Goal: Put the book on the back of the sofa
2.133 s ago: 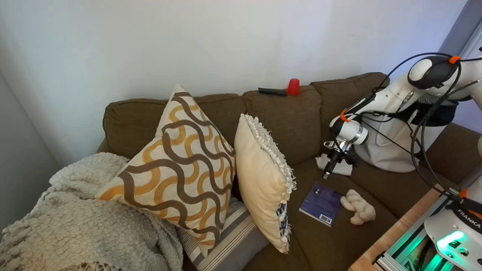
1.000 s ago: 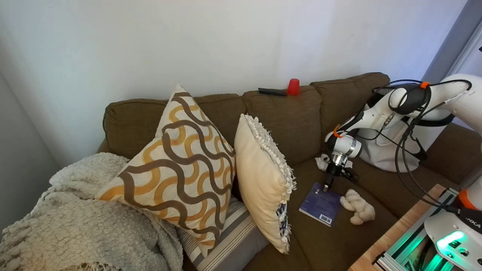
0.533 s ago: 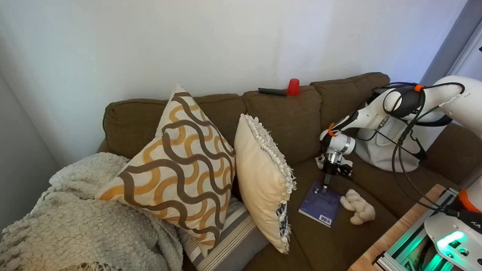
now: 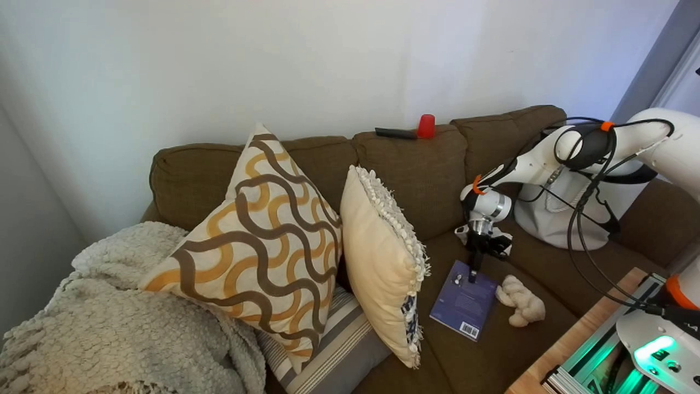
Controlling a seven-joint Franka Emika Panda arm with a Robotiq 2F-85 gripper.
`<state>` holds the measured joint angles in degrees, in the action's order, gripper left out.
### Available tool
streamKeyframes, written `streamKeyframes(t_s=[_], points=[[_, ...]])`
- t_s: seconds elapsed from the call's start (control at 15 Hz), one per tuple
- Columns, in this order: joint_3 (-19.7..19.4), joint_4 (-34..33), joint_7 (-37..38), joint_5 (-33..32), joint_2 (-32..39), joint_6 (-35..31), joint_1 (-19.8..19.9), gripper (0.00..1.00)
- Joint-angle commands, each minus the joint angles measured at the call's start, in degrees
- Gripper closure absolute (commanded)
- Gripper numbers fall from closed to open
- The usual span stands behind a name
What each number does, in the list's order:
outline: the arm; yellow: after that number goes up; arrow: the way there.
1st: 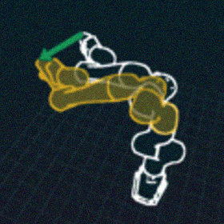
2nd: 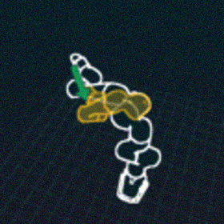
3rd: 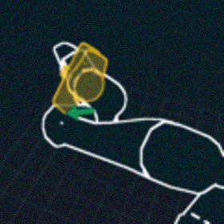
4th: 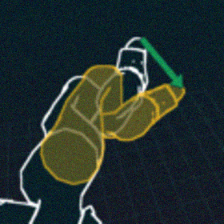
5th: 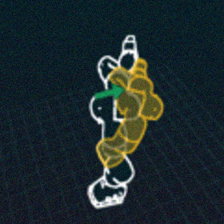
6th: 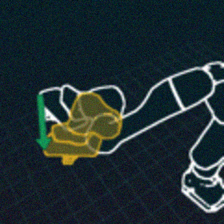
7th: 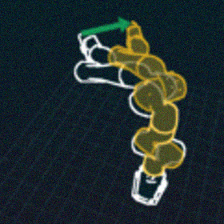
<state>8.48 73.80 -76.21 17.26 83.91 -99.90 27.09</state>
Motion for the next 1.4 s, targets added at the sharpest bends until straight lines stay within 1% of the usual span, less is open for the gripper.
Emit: streamKeyframes(t_s=[0.0,0.2,0.33,0.47,0.53,0.6,0.67,0.73,0.8,0.87,0.93,1.0,1.13,1.33], points=[[0.71,0.62,-9.13,0.26,-3.19,9.52,3.89,0.97],[0.47,-0.60,-13.50,3.04,-4.32,19.03,6.06,0.96],[0.19,2.23,-15.39,6.48,-7.66,22.53,8.39,0.96],[-0.43,5.54,-16.62,10.42,-11.74,24.44,10.97,0.96],[-0.73,7.06,-16.99,12.40,-13.68,25.02,12.14,0.96],[-1.08,9.23,-17.75,14.48,-16.08,24.23,13.13,0.96],[-1.41,12.33,-19.02,16.51,-18.84,21.39,13.52,0.96],[-2.26,15.35,-20.70,17.25,-21.76,16.88,12.67,0.96],[-2.72,6.07,-18.29,15.44,-14.75,22.88,11.36,0.85],[-3.17,8.16,-19.16,16.30,-16.99,21.00,11.66,0.85],[-3.45,9.89,-19.61,16.66,-18.70,19.89,11.63,0.96],[-3.03,9.79,-19.89,16.79,-18.16,21.32,11.44,0.96],[-1.77,11.31,-22.63,20.11,-19.80,22.41,12.93,0.96],[-1.63,12.52,-25.15,26.66,-22.52,27.29,13.85,0.96]])
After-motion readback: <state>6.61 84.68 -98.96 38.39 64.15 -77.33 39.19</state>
